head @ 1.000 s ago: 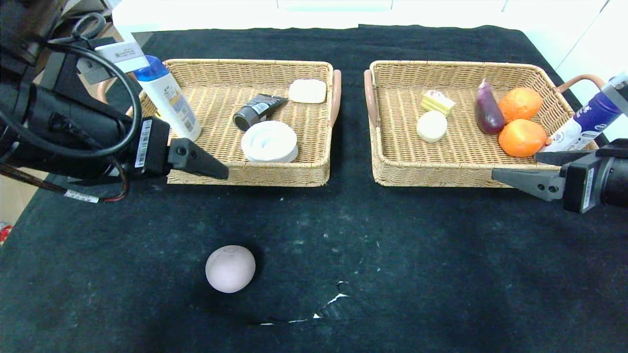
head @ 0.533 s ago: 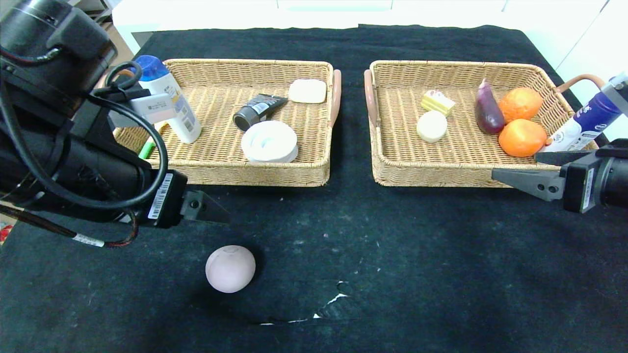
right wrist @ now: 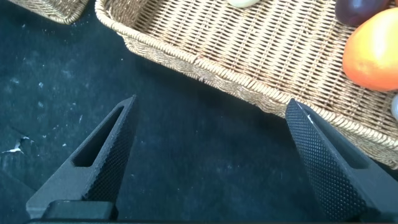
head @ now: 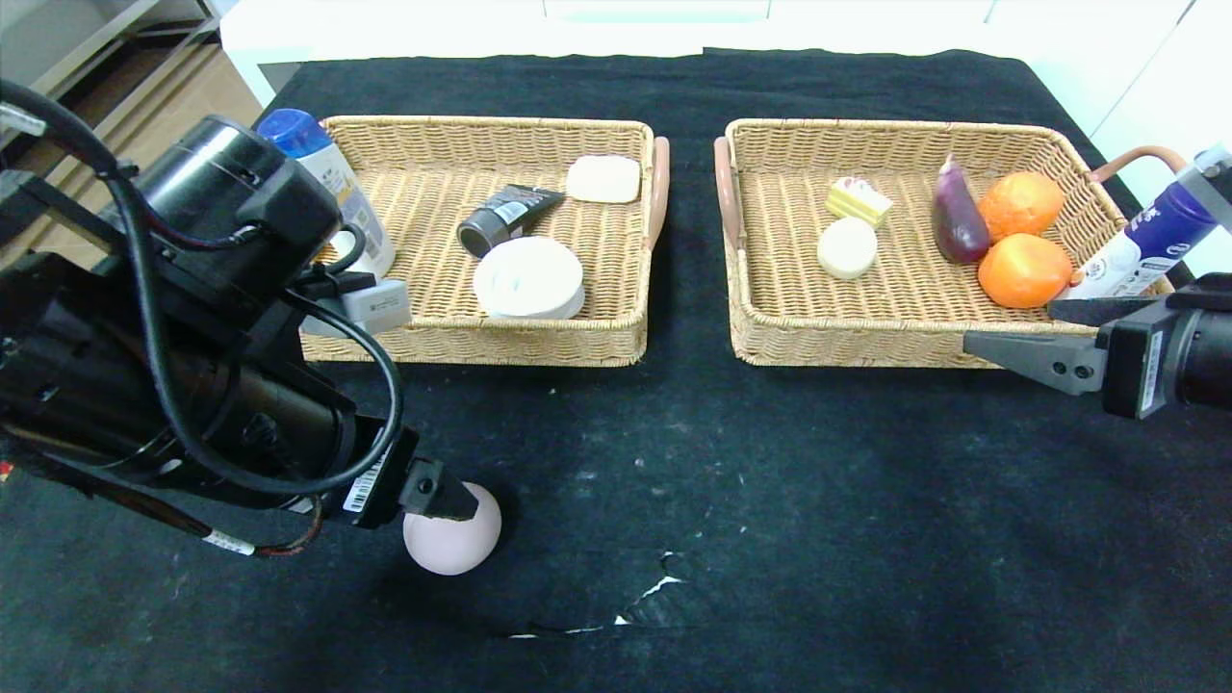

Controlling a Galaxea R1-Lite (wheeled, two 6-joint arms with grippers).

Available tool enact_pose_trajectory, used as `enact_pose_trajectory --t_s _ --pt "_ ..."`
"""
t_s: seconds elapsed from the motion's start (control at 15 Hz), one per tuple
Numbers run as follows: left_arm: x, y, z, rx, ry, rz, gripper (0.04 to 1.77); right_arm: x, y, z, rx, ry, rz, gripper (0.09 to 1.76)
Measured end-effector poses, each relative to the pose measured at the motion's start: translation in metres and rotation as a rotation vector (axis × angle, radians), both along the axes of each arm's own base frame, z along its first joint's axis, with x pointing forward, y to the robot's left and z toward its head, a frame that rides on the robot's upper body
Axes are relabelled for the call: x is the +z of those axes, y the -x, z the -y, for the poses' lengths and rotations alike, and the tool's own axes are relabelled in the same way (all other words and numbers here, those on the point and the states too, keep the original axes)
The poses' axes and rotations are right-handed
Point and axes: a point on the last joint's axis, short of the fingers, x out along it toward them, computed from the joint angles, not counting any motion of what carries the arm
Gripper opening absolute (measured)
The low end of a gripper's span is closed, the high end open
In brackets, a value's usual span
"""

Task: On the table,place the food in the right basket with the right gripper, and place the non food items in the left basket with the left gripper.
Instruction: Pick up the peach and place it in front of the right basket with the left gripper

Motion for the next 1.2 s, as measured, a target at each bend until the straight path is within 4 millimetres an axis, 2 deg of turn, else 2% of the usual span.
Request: enact_pose_trajectory --t_s 0.47,1.2 --pt "-0.030 -0.011 0.015 0.011 -0.053 -0.070 1.72 0.000 0.000 0.000 0.001 0.000 -0.001 1.71" --pt "-0.043 -0.022 0.023 0.051 -0.087 -0.080 1.72 0.000 0.000 0.000 -0.001 0.000 -0.001 1.71"
